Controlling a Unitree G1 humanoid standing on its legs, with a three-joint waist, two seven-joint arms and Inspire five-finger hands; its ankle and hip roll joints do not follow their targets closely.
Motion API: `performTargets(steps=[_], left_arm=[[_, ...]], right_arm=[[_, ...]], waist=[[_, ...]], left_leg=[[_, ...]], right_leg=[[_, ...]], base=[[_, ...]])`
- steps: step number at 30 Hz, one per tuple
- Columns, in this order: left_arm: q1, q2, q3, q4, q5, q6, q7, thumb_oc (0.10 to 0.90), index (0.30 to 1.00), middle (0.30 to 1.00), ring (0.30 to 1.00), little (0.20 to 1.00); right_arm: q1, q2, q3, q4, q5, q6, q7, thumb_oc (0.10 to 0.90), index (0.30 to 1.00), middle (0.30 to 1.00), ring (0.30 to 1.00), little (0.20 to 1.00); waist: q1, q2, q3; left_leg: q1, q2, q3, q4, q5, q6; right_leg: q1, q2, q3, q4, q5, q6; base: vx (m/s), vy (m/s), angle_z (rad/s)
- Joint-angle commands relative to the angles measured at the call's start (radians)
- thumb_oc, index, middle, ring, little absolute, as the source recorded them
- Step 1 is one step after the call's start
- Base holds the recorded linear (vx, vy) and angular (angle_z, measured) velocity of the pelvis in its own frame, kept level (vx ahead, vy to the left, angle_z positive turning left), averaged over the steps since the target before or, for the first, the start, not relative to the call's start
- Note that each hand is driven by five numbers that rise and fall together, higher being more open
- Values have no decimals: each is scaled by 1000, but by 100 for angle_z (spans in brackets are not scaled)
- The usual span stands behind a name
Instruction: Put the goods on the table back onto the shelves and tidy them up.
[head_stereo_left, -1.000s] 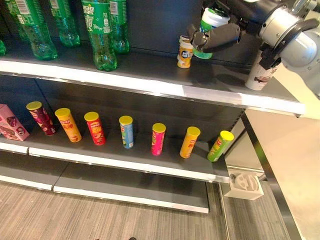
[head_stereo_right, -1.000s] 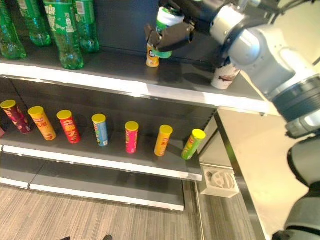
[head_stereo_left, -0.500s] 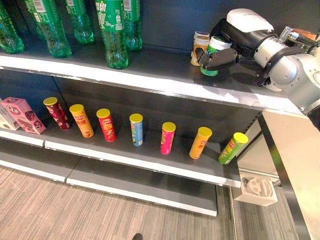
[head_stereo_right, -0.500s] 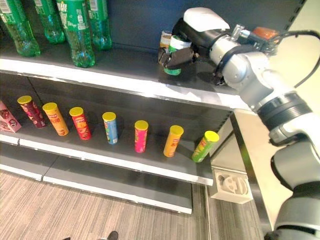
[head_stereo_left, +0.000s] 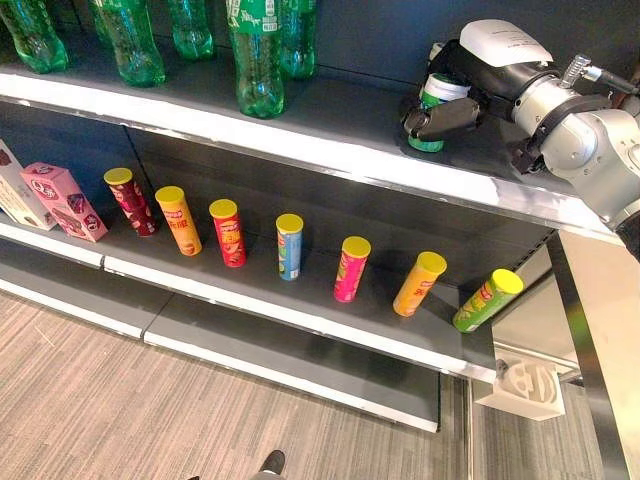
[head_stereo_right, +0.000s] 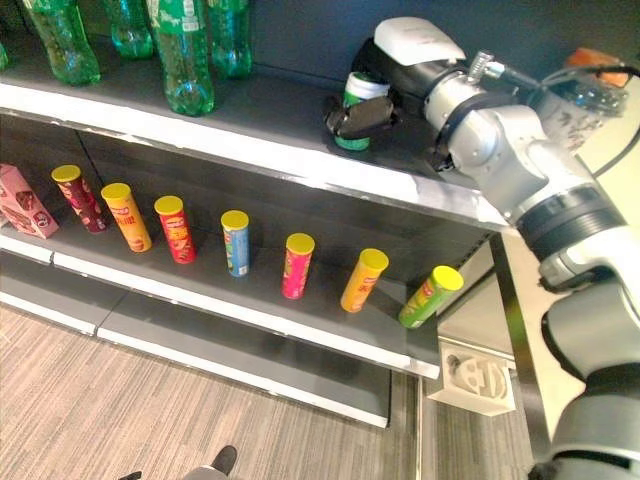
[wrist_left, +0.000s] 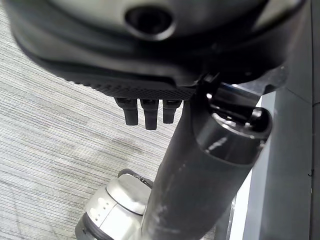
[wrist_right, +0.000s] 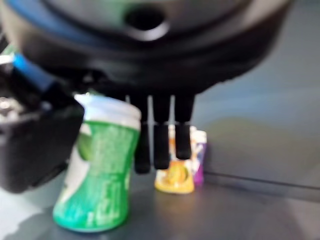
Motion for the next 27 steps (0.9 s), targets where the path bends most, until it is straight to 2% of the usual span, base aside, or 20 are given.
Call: performTargets(steps=[1, 17, 18, 19, 20, 21, 27], left_arm=[[-65, 71, -48, -1, -13, -30, 22, 800, 900, 900, 900, 900], [-73, 76, -46, 13, -4, -26, 24, 800, 900, 900, 900, 900], [-74, 76, -46, 12, -3, -26, 24, 800, 900, 900, 900, 900], [-75, 76, -47, 12, -2, -26, 25, 800, 900, 900, 900, 900], [-75, 76, -47, 12, -2, -26, 25, 800, 900, 900, 900, 900], [-76, 76, -46, 12, -3, -26, 26, 800, 900, 900, 900, 900], [-78, 80, -43, 16, 3, -23, 24, 800, 900, 900, 900, 900]], right_arm=[[-129, -10, -12, 22, 21, 12, -56, 400, 300, 300, 300, 300], [-120, 7, -22, 1, 20, 9, -48, 400, 300, 300, 300, 300], [-119, 7, -24, -1, 19, 9, -50, 515, 472, 472, 472, 472], [-119, 8, -26, -6, 20, 9, -52, 596, 594, 594, 594, 594], [-118, 8, -27, -7, 20, 9, -52, 758, 836, 836, 836, 836], [-118, 10, -30, -12, 20, 9, -54, 800, 900, 900, 900, 900], [-127, 5, -35, -17, 19, 13, -60, 800, 900, 900, 900, 900]], waist=[[20, -49, -20], [5, -52, -25], [4, -52, -26], [3, -52, -26], [3, -52, -26], [2, -52, -27], [-6, -54, -30]], left_leg=[[-12, -29, 92, 32, -92, -7], [4, -27, 104, 32, -100, -7], [4, -27, 104, 33, -101, -8], [5, -26, 106, 33, -102, -8], [5, -26, 105, 33, -102, -8], [6, -25, 106, 33, -102, -8], [14, -23, 110, 33, -107, -7]], right_leg=[[-5, -43, 33, 68, -97, 49], [5, -41, 35, 63, -100, 50], [5, -41, 35, 62, -100, 50], [6, -40, 35, 62, -100, 50], [6, -40, 35, 62, -100, 50], [7, -40, 35, 62, -101, 49], [10, -38, 40, 62, -102, 49]], base=[[0, 0, 0], [0, 0, 0], [0, 0, 0], [0, 0, 0], [0, 0, 0], [0, 0, 0], [0, 0, 0]])
